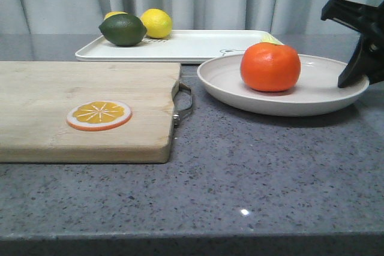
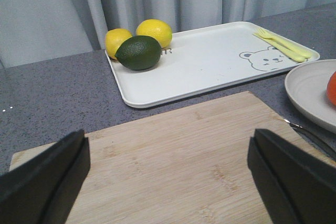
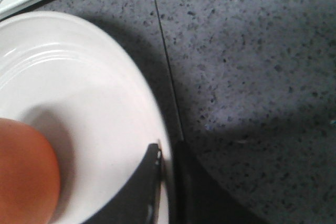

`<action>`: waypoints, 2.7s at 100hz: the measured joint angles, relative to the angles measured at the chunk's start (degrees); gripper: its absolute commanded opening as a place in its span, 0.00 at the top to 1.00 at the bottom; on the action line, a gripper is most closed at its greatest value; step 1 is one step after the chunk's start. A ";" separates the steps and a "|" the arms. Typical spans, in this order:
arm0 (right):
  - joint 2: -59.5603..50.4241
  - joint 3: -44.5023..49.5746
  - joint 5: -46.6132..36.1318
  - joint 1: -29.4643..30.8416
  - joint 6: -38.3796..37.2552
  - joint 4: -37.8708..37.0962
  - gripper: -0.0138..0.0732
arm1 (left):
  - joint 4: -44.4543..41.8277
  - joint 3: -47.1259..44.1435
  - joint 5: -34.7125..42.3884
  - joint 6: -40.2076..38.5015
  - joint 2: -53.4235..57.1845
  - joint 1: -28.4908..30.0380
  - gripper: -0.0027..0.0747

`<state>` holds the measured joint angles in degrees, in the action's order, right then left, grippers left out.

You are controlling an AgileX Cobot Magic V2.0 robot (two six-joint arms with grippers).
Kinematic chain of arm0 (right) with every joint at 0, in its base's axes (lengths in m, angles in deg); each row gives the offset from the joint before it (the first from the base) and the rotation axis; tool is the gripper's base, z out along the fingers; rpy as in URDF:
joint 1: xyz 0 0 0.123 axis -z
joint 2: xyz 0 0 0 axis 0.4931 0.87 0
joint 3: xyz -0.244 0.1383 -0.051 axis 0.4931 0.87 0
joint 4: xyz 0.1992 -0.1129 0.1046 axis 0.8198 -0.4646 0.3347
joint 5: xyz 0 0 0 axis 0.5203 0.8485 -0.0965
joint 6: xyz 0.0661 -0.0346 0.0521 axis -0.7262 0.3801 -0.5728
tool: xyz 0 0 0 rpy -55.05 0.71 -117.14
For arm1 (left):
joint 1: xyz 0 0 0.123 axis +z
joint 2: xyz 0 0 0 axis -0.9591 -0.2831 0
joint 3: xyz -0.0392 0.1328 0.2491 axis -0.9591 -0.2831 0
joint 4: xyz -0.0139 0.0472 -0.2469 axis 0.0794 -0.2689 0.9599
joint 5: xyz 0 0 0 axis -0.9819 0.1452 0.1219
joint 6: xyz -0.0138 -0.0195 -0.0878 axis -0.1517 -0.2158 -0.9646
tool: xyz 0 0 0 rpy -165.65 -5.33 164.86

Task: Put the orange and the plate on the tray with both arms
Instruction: 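Lift the plate with the right gripper and set it on the tray, then open the right gripper and raise it off the plate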

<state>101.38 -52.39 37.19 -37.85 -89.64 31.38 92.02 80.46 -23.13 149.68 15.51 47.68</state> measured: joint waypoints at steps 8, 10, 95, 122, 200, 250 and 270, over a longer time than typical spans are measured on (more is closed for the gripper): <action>0.00 -1.05 1.42 0.00 0.00 0.42 0.91 | 0.00 0.00 0.00 0.00 0.00 0.00 0.21; 0.00 -1.40 1.79 0.00 0.00 0.69 0.91 | 0.00 0.00 0.00 0.00 0.00 0.00 0.21; 19.38 -38.03 9.87 0.00 0.49 1.26 0.91 | 0.00 -0.10 0.00 0.00 0.00 0.00 0.21; 34.32 -57.13 15.95 0.00 0.49 3.97 0.91 | 0.00 -0.10 0.00 0.00 0.00 0.00 0.21; 46.27 -70.30 22.24 0.00 0.49 4.93 0.91 | 0.00 -0.10 0.00 0.00 0.00 0.00 0.21; 48.33 -70.54 22.50 0.00 0.49 6.25 0.92 | 0.00 -0.10 0.00 0.00 0.00 0.00 0.21; 48.33 -70.54 22.50 0.00 0.49 6.38 0.91 | 0.00 -0.10 0.00 0.00 0.00 0.00 0.21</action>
<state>149.71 -122.93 59.70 -37.85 -89.15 37.76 92.02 80.37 -23.13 149.68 15.51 47.68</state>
